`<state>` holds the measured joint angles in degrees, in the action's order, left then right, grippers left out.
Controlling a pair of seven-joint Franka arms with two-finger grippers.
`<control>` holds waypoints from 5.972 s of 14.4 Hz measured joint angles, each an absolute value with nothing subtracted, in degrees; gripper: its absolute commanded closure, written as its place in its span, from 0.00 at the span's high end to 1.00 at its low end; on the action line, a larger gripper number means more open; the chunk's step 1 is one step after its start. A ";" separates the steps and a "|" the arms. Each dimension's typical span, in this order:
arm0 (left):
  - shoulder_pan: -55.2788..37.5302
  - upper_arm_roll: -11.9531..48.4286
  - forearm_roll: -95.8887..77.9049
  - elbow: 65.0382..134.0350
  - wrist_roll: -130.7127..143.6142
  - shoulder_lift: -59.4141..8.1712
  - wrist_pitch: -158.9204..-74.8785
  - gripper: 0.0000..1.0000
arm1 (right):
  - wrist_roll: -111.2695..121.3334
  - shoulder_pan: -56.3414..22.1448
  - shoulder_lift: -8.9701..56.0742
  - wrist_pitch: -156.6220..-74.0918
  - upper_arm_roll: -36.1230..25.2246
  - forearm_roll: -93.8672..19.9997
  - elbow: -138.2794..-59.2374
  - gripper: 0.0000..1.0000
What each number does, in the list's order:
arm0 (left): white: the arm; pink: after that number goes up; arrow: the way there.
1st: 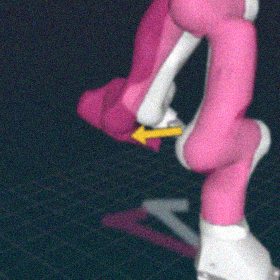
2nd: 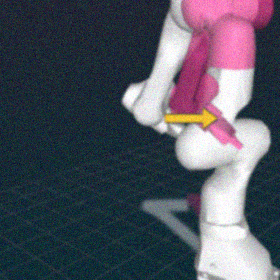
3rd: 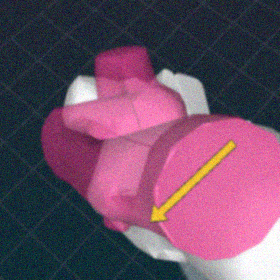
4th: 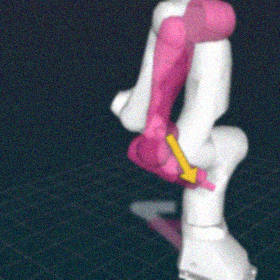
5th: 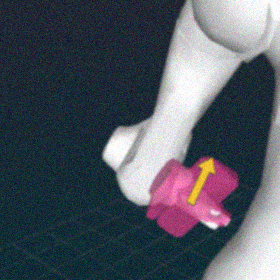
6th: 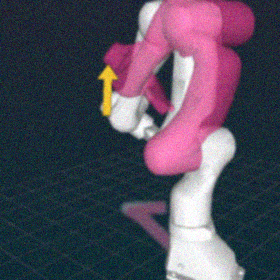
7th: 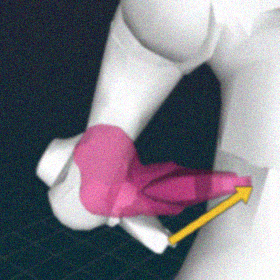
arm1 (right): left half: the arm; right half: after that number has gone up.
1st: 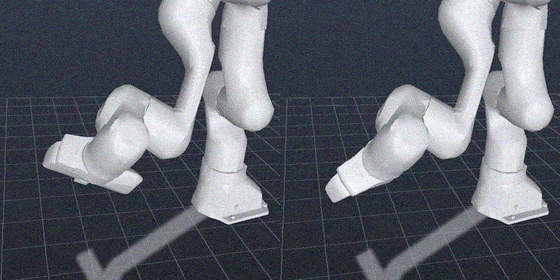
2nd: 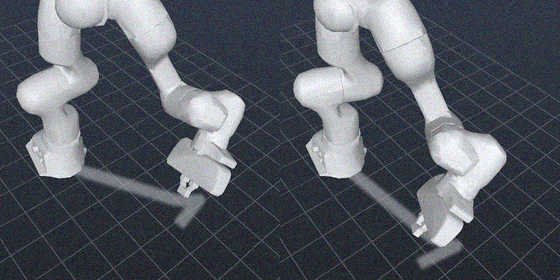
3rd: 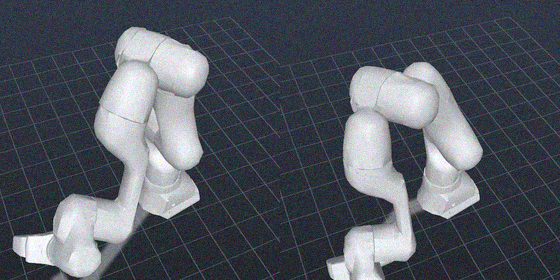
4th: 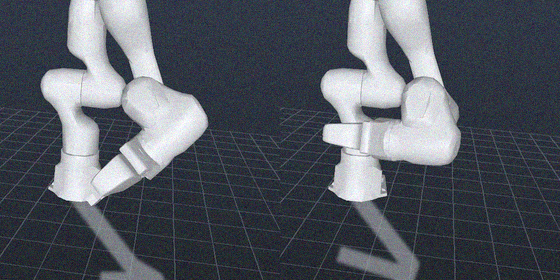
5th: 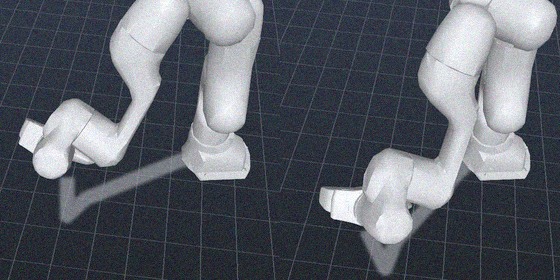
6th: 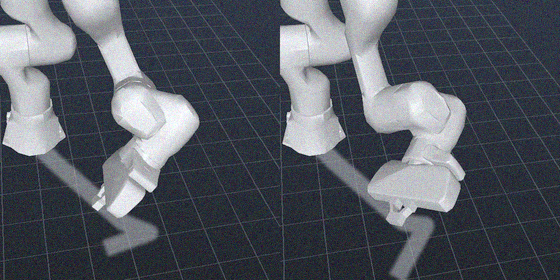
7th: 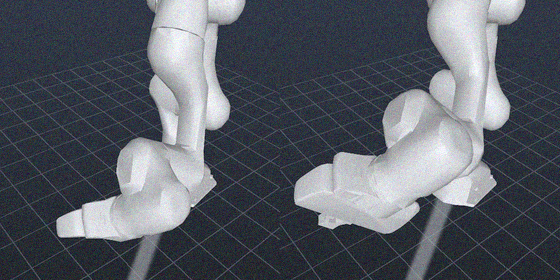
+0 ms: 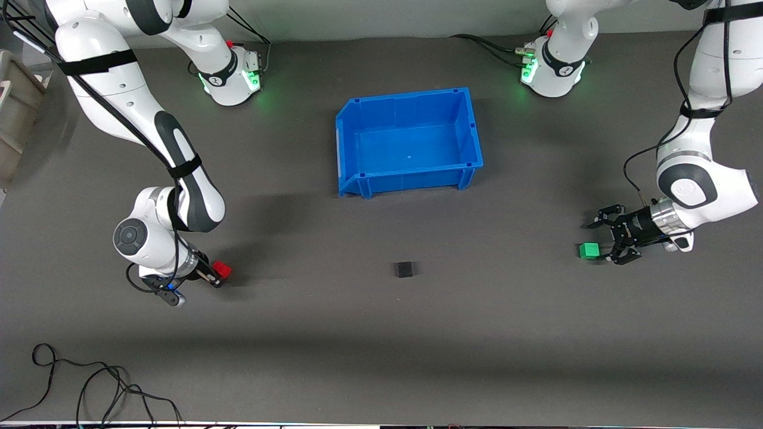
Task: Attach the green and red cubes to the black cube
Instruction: 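Grasp the red cube with the right gripper while the left gripper grasps green, then carry the red cube with the right gripper while the left gripper carries green, then push red to the black cube with the right gripper while the left gripper pushes green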
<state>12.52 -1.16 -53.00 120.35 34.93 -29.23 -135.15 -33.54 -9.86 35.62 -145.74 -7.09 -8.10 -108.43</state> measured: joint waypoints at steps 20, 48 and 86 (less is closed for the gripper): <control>8.66 -0.46 -49.58 108.44 41.13 -29.47 -125.99 0.24 | -72.14 -17.54 30.16 -125.18 -6.42 -18.88 -92.93 0.00; -21.38 2.51 -51.65 98.78 61.29 -38.96 -141.27 0.15 | -125.14 -40.75 61.05 -127.01 -6.27 -14.15 -61.54 0.00; -21.03 1.13 -43.57 86.74 70.05 -46.05 -134.16 1.00 | -125.29 -42.25 62.29 -129.24 -6.51 -13.80 -60.93 0.91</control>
